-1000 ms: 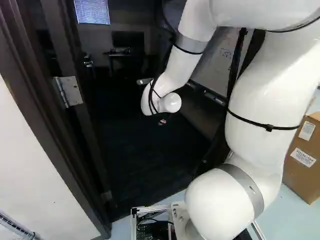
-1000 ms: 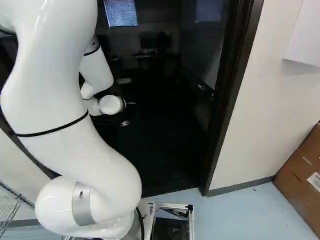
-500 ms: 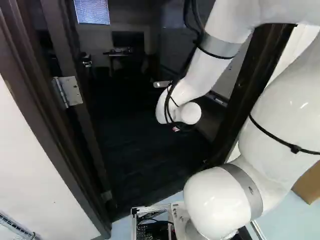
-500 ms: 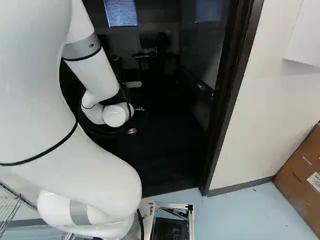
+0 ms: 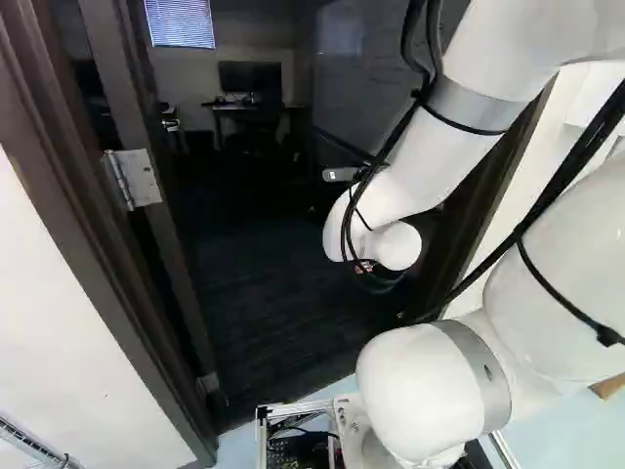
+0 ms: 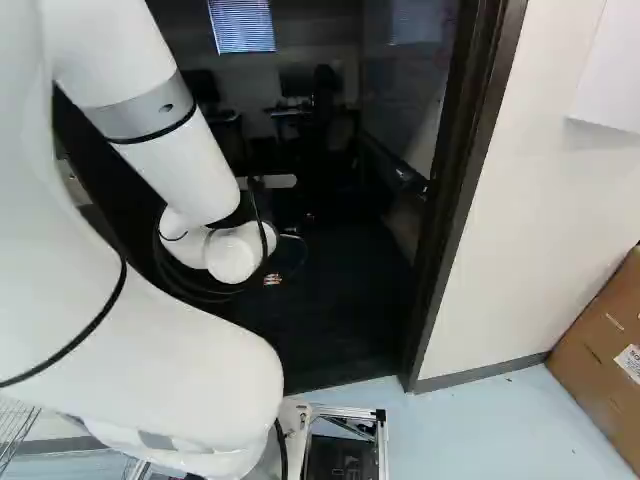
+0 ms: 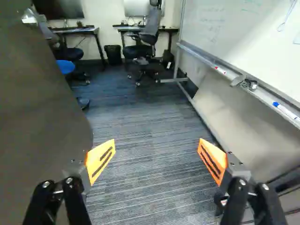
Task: Open the door and move inside
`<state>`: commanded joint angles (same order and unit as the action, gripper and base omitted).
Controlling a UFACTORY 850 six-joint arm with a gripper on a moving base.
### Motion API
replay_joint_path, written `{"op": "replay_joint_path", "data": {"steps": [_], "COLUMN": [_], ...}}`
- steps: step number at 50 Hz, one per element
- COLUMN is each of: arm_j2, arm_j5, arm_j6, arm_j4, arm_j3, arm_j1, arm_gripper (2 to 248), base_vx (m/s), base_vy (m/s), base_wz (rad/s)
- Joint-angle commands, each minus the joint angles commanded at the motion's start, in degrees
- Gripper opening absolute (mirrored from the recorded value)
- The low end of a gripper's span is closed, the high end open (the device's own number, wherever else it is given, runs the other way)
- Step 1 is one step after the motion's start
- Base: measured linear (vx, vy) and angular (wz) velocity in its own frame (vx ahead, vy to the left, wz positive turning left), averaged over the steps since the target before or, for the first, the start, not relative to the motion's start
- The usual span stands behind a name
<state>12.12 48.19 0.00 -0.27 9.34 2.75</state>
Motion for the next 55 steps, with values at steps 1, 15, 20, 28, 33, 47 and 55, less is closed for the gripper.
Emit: {"op": "replay_joint_path", "data": {"steps": [1,15,20,28,33,47,55], "arm_j2": [0.21,2.52,3.09,3.67,3.85,3.88,3.88], "arm_j5": [0.1,1.18,1.44,1.71,1.79,1.81,1.81], "arm_j6": [0.0,0.0,0.0,0.0,0.0,0.0,0.0], "arm_j4": [0.01,0.18,0.22,0.26,0.27,0.27,0.27], "arm_j3": [-0.23,-2.82,-3.45,-4.1,-4.3,-4.34,-4.34], "arm_j1": [-0.15,-1.79,-2.19,-2.6,-2.72,-2.75,-2.75], "arm_gripper": [247,247,247,247,247,247,247], "base_vx": [0.0,0.0,0.0,0.0,0.0,0.006,0.127], "base_vy": [0.0,0.0,0.0,0.0,0.0,0.008,0.04], "base_wz": [0.0,0.0,0.0,0.0,0.0,0.007,0.001]}}
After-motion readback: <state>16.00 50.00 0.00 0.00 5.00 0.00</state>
